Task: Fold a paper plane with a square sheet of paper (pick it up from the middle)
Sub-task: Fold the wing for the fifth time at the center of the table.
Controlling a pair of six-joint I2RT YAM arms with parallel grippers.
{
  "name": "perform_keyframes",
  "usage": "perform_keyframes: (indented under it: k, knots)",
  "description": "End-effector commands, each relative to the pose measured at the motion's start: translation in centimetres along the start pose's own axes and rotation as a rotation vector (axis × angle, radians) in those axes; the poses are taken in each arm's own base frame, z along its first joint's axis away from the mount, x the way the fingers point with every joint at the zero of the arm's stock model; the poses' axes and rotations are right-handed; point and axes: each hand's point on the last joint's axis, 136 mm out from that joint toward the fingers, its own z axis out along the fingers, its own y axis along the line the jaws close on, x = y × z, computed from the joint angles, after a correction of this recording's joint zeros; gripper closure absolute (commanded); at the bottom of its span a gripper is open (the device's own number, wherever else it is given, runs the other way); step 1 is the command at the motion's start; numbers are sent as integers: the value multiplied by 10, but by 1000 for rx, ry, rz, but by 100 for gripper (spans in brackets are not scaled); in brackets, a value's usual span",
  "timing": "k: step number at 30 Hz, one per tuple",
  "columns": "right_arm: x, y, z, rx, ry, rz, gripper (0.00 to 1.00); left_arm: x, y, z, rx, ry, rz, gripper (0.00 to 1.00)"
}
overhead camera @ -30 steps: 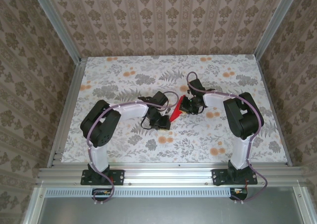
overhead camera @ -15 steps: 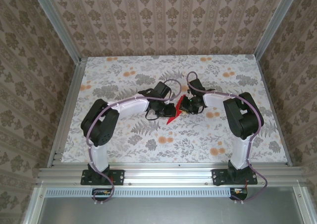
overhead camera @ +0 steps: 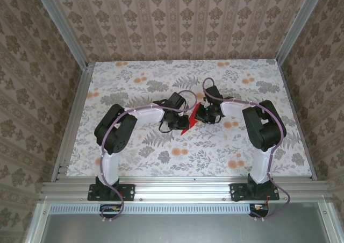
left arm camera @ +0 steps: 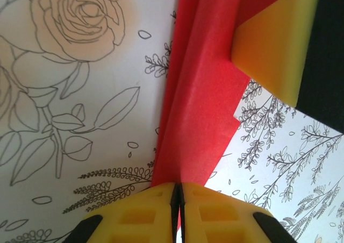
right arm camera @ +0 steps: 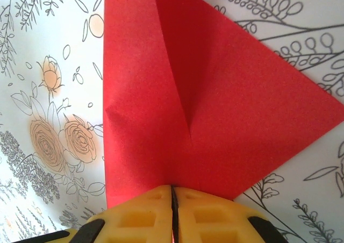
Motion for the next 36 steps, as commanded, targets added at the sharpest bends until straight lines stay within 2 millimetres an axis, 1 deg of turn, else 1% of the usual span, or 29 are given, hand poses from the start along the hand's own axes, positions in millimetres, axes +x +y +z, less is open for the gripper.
perform_keyframes:
  k: [1, 4, 8, 9, 12, 14, 16, 20, 24, 28, 31, 36]
  knots:
    - [42, -97, 21, 315, 101, 75, 89, 40, 40, 9, -118, 111, -88, 89]
    - [25, -65, 5, 198, 44, 40, 88, 45, 45, 12, -118, 120, -102, 91]
    - [-4, -6, -31, -28, -66, -21, 87, 50, 48, 14, -116, 127, -104, 95]
    - [-9, 6, -40, -70, -89, -35, 87, 51, 49, 15, -114, 130, -104, 96]
    - [-16, 33, -58, -163, -124, -50, 89, 53, 49, 17, -103, 135, -104, 100]
    - [-16, 37, -60, -168, -128, -45, 90, 54, 48, 19, -94, 139, -101, 100]
    - [-12, 38, -56, -150, -124, -44, 91, 55, 49, 20, -91, 141, -101, 100]
    - [3, 37, -36, -112, -80, -37, 93, 57, 48, 23, -78, 143, -100, 100]
    - [16, 44, -18, -105, -41, -51, 94, 58, 49, 23, -73, 146, -100, 100]
    - [22, 46, -5, -102, -11, -43, 94, 58, 49, 23, -66, 145, -101, 100]
    - [23, 51, 1, -129, 0, -38, 95, 59, 48, 24, -62, 148, -103, 100]
    - [22, 56, 4, -160, 3, -35, 95, 58, 46, 25, -50, 148, -98, 100]
